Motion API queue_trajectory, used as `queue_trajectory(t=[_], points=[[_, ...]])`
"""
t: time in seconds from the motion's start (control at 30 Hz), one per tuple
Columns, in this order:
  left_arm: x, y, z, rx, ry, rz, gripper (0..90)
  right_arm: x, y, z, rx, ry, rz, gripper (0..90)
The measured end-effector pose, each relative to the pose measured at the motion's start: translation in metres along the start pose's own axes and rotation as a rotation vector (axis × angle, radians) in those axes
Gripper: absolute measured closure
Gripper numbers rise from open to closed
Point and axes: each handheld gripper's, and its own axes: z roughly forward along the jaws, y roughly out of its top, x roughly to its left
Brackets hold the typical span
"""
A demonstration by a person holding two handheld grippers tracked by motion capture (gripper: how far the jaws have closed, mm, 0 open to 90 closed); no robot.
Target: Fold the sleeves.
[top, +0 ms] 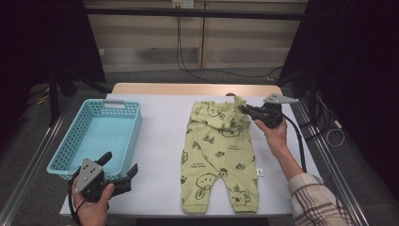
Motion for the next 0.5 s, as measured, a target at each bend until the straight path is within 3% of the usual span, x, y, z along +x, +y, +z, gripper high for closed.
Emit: queue_trajectory(t=[0.5], points=[[0.0,0.0,0.0,0.002,0.001,-0.006,3.5,0.01,-0.002,0.018,0.067,0.019,-0.025,83.9]])
